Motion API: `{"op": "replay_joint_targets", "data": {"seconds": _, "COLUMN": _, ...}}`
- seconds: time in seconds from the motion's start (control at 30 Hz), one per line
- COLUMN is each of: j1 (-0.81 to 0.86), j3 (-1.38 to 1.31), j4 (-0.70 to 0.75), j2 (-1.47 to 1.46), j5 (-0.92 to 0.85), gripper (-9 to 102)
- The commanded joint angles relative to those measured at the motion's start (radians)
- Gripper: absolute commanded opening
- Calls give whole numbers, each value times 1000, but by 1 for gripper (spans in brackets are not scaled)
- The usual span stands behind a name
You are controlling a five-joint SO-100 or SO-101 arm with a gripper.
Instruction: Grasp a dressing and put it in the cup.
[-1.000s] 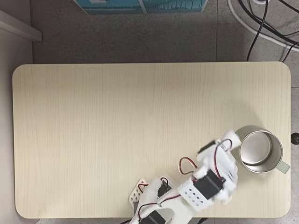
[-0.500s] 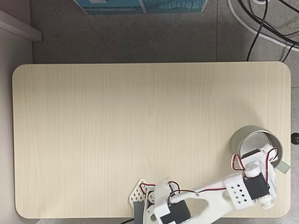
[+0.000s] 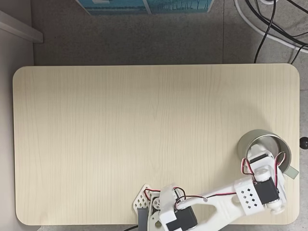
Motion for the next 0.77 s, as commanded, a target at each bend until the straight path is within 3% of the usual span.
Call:
{"op": "replay_joint_targets", "data": {"seconds": 0.0, "j1": 0, "j3": 3, "j4": -9, "j2": -15, "j5": 11, "gripper": 23}}
{"op": "replay_joint_targets", "data": {"seconds": 0.73, "j1": 3, "j3": 12, "j4": -41, "j2": 8, "j5": 78, "gripper": 21}}
